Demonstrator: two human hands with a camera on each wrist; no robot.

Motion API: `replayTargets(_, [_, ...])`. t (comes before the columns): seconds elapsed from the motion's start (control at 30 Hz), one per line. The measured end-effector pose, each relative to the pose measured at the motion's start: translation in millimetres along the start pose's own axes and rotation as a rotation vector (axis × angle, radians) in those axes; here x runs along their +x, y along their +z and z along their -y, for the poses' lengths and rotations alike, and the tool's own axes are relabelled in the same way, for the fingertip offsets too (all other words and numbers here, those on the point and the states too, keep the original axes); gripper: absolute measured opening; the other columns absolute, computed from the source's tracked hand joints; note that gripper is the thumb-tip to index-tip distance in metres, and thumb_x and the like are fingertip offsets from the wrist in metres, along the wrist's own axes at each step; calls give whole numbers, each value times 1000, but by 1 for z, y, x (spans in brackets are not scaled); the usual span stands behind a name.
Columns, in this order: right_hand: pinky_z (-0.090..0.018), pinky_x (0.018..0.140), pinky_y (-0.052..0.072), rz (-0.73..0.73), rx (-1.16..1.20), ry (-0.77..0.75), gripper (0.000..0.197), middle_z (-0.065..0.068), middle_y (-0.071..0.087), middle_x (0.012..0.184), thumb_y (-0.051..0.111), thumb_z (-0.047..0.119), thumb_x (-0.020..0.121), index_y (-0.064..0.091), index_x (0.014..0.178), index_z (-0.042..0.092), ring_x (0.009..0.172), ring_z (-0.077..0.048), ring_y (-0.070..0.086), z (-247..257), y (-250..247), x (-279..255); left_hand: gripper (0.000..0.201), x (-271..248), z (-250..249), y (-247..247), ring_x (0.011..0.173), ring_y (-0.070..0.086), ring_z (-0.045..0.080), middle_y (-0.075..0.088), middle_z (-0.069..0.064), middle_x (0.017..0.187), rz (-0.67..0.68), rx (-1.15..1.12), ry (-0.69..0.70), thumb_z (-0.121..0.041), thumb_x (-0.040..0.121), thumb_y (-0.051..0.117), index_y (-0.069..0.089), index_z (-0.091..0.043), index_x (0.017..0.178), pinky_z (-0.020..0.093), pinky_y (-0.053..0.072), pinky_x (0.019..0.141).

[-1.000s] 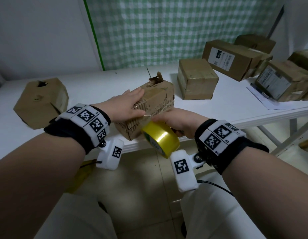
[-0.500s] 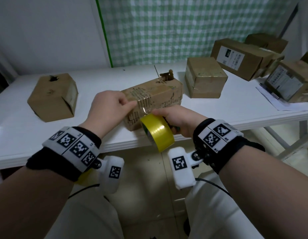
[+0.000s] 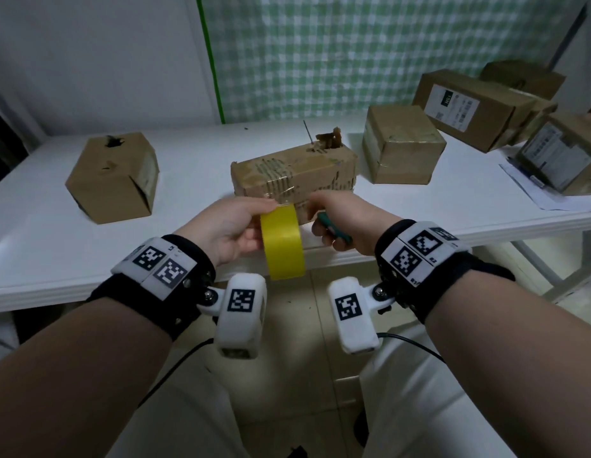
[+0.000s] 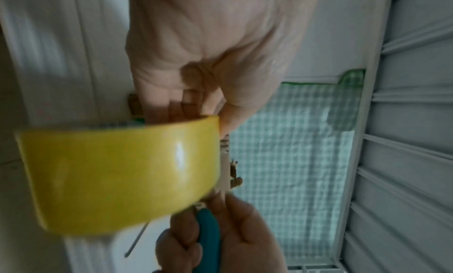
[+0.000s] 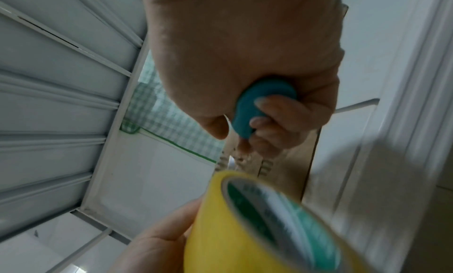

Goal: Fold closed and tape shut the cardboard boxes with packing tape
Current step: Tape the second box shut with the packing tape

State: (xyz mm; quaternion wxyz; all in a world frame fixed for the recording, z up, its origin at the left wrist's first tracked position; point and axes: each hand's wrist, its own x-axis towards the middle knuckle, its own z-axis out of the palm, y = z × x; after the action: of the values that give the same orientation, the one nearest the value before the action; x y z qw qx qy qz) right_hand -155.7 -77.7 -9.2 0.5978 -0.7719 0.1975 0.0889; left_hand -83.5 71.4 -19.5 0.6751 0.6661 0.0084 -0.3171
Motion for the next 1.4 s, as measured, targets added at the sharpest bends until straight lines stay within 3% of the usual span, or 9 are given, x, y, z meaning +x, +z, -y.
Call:
replayTargets(0.2, [-29, 57, 42, -47, 64, -17, 13, -6, 39, 82, 39, 4, 88, 44, 96, 13, 69, -21, 39, 3, -7, 4, 11, 8, -11, -25, 53, 63, 19, 64, 8, 76, -217, -29, -9, -13, 87, 62, 63, -10, 98, 29, 55, 47])
replayTargets(0.4, [-26, 59, 38, 48, 93, -78, 33, -8, 46, 88, 44, -11, 84, 46, 100, 17, 67, -17, 42, 11, -3, 10, 6, 8, -4, -25, 53, 62, 19, 63, 8, 70, -131, -23, -65, -10, 91, 54, 60, -10, 92, 30, 57, 52])
replayTargets(0.57, [-25, 55, 57, 114, 210, -68, 40, -21, 56, 109, 43, -10, 93, 41, 130, 3, 71, -23, 62, 20, 5, 11, 10, 9, -1, -25, 64, 60, 21, 61, 10, 78, -101, -35, -70, -11, 91, 53, 61, -9, 97, 33, 54, 66])
replayTargets(0.63, [-26, 58, 59, 150, 141, -73, 43, -23, 58, 106, 46, -5, 95, 36, 136, 3, 71, -28, 67, 22, 8, 10, 12, 8, -1, -25, 64, 61, 21, 62, 10, 77, -106, -31, -68, -12, 91, 54, 61, -8, 100, 33, 55, 65])
replayTargets(0.83, [-20, 40, 48, 67, -285, -173, 24, -15, 67, 85, 51, 15, 97, 53, 113, -3, 44, -13, 62, 34, 19, 14, 24, 6, 1, -23, 63, 63, 22, 63, 13, 79, -116, -42, -54, -14, 89, 60, 61, -5, 111, 33, 56, 60])
replayTargets(0.97, [-17, 40, 41, -25, -665, -299, 24, 0, 65, 66, 53, 30, 96, 62, 92, 8, 41, -4, 54, 43, 23, 20, 20, 5, 1, -24, 66, 63, 24, 64, 14, 84, -109, -56, -48, -15, 89, 60, 60, -7, 107, 37, 57, 64])
replayTargets(1.13, [-27, 48, 38, 68, -365, -208, 11, -21, 58, 89, 46, 4, 90, 50, 100, 1, 59, -21, 48, 48, 27, 23, 19, 5, 1, -26, 69, 63, 26, 64, 15, 82, -105, -66, -53, -15, 89, 59, 62, -6, 106, 43, 55, 75])
replayTargets(1.2, [-28, 55, 45, 105, -304, -180, 21, -25, 62, 101, 47, 0, 91, 48, 111, 0, 64, -20, 53, 46, 21, 25, 22, 5, 0, -28, 71, 63, 27, 63, 16, 86, -111, -58, -51, -16, 89, 60, 61, -7, 108, 45, 54, 78])
replayTargets(1.4, [-24, 60, 55, 123, -462, -255, 18, -11, 71, 95, 53, 12, 96, 54, 111, 4, 64, -14, 66, 48, 15, 30, 18, 7, 1, -29, 60, 62, 23, 63, 13, 75, -95, -64, -51, -16, 90, 59, 60, -7, 105, 36, 55, 66])
